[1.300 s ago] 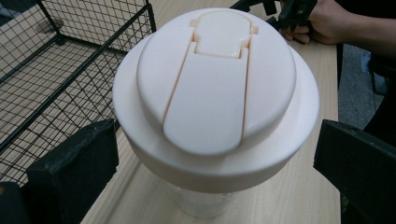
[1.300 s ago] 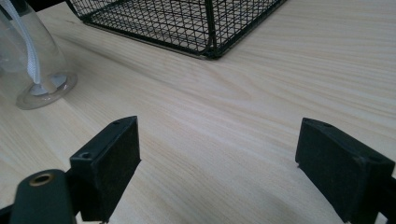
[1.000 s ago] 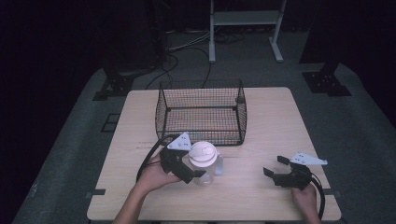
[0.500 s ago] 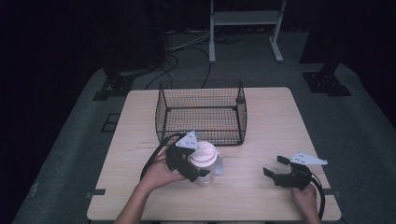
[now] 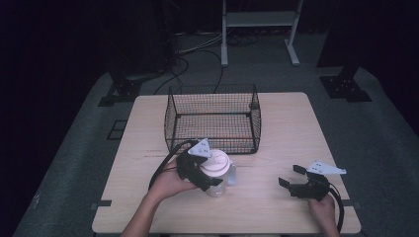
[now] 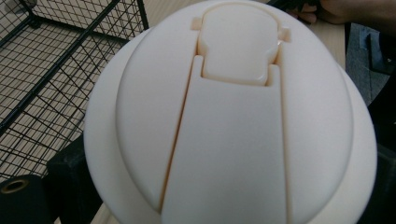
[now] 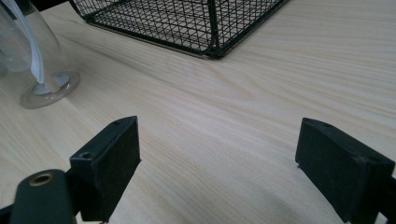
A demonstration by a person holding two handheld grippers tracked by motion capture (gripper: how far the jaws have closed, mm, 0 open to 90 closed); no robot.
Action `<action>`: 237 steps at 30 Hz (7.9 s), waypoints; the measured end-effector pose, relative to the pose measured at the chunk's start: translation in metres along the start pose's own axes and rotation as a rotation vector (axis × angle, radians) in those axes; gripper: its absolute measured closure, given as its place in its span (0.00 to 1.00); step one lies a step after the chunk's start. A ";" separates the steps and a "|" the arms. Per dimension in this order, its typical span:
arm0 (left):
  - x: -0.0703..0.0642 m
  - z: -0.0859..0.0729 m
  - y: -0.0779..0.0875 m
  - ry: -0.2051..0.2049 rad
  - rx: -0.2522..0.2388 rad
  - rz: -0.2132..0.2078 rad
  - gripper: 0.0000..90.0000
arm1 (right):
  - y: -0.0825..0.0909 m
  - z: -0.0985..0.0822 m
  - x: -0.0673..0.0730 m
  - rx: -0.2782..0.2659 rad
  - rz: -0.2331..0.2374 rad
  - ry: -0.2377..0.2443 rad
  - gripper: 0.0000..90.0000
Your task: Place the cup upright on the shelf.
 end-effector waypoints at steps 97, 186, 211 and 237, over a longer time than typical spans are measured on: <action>0.048 0.138 0.073 -0.062 0.106 0.063 0.06 | 0.001 0.000 -0.003 -0.015 0.005 -0.015 0.14; 0.182 0.113 -0.029 0.247 0.196 0.190 0.06 | 0.003 0.001 -0.007 -0.042 0.030 -0.047 0.14; 0.183 0.078 -0.040 0.282 0.110 0.183 0.06 | 0.002 0.001 -0.005 -0.033 0.029 -0.040 0.14; 0.174 0.079 -0.033 0.238 0.087 0.190 0.02 | 0.002 0.001 -0.005 -0.029 0.023 -0.038 0.14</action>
Point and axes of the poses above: each handheld gripper's, and its own axes: y roughly backward along the jaws, z roughly out of its top, x roughly to its left, the point moved 1 cm from there along -y, roughly forward along the jaws
